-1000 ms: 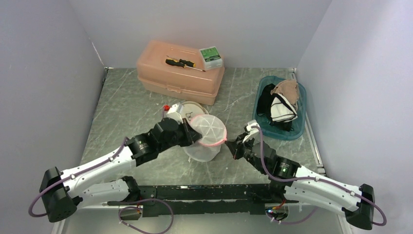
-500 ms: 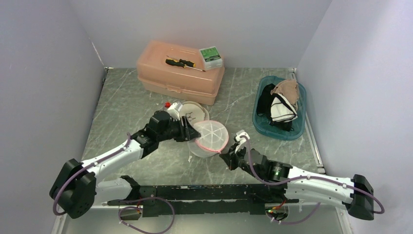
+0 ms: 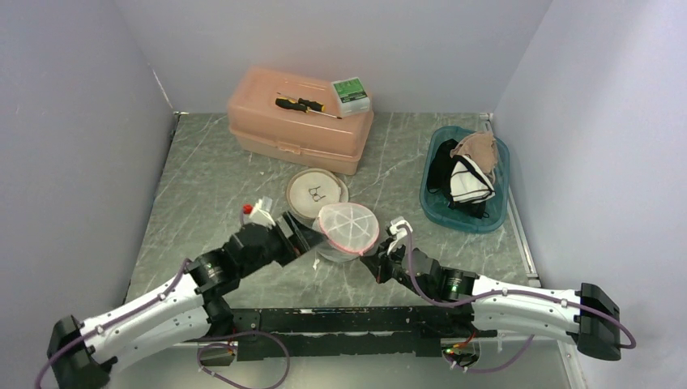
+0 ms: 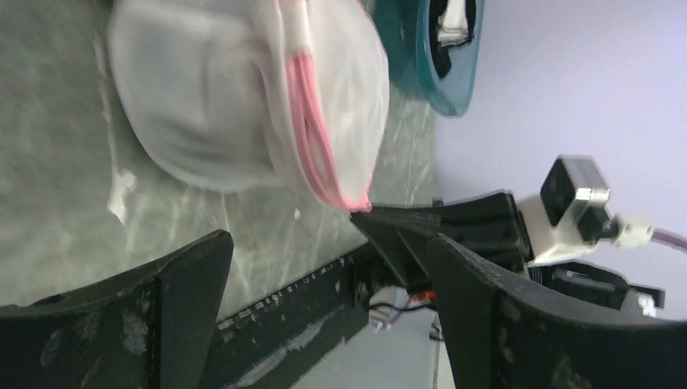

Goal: Unzip the laundry bag and remove the bra
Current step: Unzip the laundry bag at the center of the board.

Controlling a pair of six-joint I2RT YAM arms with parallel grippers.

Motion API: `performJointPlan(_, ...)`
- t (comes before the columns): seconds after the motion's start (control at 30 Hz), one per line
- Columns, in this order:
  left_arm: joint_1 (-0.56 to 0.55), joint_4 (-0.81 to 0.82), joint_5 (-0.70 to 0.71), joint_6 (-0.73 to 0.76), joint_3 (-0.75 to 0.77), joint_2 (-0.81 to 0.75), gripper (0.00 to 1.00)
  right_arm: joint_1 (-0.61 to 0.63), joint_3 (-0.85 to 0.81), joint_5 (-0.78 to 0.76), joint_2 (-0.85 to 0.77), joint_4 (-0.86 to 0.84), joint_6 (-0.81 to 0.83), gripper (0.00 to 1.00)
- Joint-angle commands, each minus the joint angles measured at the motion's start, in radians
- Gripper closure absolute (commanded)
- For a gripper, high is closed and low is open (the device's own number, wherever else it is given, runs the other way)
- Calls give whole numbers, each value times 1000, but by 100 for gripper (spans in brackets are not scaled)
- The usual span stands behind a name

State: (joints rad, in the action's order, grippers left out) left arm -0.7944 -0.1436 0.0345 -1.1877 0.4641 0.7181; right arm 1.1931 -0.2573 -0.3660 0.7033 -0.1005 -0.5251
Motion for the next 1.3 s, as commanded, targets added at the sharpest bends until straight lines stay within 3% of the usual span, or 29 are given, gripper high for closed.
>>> performJointPlan(0.0, -251, -90, 313, -261, 41, 52, 5, 4, -16, -35, 31, -78, -8, 100)
performJointPlan(0.1, -369, -98, 406, -308, 126, 183, 5, 4, -26, -36, 63, -83, -3, 100)
performJointPlan(0.3, -383, 3, 428, -331, 198, 401, 5, 4, -30, -33, 63, -79, -5, 100)
performJointPlan(0.5, -382, 14, 470, -329, 222, 461, 30, 5, -25, -22, 34, -59, -4, 100)
performJointPlan(0.8, -352, -12, 481, -333, 236, 482, 52, 5, -20, 3, 50, -78, 0, 100)
performJointPlan(1.03, -305, -38, 441, -315, 251, 509, 79, 4, -18, -5, 36, -64, -6, 100)
performJointPlan(1.13, -295, -54, 442, -304, 248, 488, 96, 4, -15, -27, 15, -33, -20, 100)
performJointPlan(1.27, -282, -43, 428, -256, 230, 428, 97, 0, -21, -126, 11, 34, -50, 100)
